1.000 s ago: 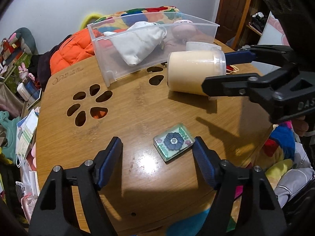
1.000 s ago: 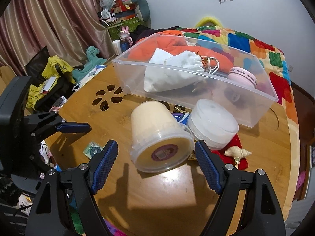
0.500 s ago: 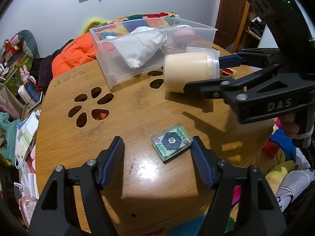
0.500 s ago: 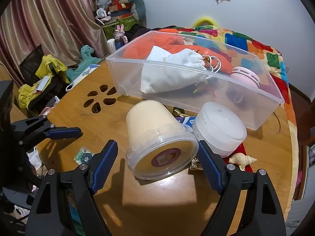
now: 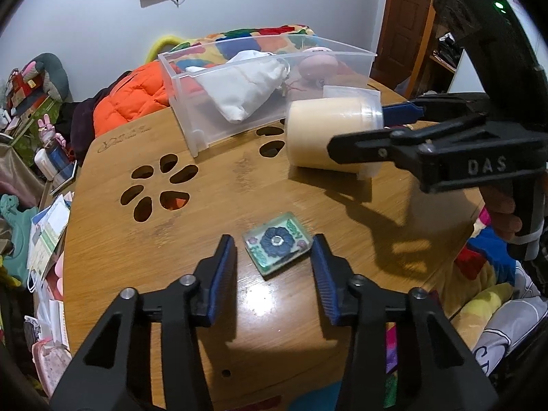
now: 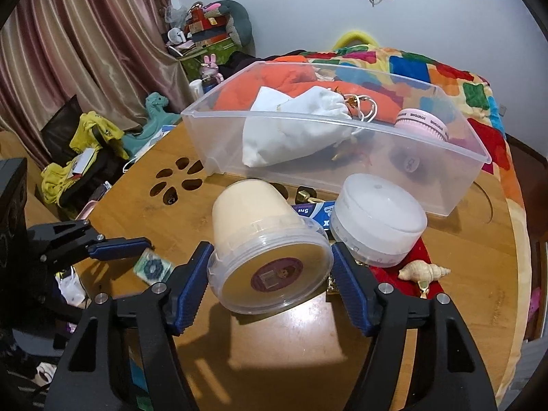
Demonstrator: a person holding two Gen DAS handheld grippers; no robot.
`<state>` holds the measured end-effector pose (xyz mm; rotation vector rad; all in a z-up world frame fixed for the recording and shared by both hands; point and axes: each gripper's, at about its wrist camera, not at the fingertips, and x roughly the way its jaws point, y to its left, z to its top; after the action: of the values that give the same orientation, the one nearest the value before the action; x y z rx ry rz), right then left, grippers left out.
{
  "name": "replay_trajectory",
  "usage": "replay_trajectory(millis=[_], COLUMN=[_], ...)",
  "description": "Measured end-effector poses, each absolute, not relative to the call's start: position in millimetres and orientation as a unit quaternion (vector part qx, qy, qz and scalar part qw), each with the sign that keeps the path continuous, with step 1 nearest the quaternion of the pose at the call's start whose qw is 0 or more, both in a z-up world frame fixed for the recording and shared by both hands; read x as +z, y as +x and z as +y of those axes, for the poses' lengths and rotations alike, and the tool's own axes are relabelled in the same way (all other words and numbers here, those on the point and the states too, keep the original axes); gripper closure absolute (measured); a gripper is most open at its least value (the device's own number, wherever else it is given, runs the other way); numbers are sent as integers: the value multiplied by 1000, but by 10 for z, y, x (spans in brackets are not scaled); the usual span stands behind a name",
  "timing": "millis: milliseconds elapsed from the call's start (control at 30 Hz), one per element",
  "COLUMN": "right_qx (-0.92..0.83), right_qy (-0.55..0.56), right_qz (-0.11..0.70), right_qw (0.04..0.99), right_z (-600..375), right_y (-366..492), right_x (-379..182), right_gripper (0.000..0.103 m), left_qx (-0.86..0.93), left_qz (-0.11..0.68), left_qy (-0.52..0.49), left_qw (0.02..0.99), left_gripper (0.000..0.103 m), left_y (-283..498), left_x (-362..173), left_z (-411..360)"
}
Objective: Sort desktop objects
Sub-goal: 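Grasp the green square card with the left tool while the right grasps the cream tub, then lift the card and cream tub and carry both over the clear box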
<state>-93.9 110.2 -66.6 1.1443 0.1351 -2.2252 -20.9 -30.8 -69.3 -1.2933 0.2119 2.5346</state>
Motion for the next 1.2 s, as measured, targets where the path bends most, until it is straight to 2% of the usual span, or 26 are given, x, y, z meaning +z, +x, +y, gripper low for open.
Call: replay_trajectory(millis=[267, 333, 400, 467, 767, 1200], right_qx=[-840, -843, -842, -842, -842, -845], right_qy=[429, 425, 425, 426, 427, 407], right_qz=[64, 72, 77, 77, 59, 44], right_qw=[325, 323, 323, 322, 325, 346], right_z=[1111, 1091, 1050, 1020, 1003, 1072], right_y=[-736, -697, -696, -729, -774, -669], right_x=[-653, -652, -663, -683, -730, -496], right_gripper=[37, 36, 30, 30, 35, 36], left_qx=[881, 881, 882, 882, 884, 895], left_qz=[70, 71, 70, 72, 56, 40], left_qy=[-447, -446, -445, -444, -444, -425], left_qw=[140, 141, 141, 140, 135, 129], left_gripper=[69, 69, 69, 69, 69, 69], left_y=[-190, -184, -185, -182, -244, -254], left_x=[-691, -692, -693, -695, -685, -519], left_z=[-353, -353, -353, -355, -422, -477])
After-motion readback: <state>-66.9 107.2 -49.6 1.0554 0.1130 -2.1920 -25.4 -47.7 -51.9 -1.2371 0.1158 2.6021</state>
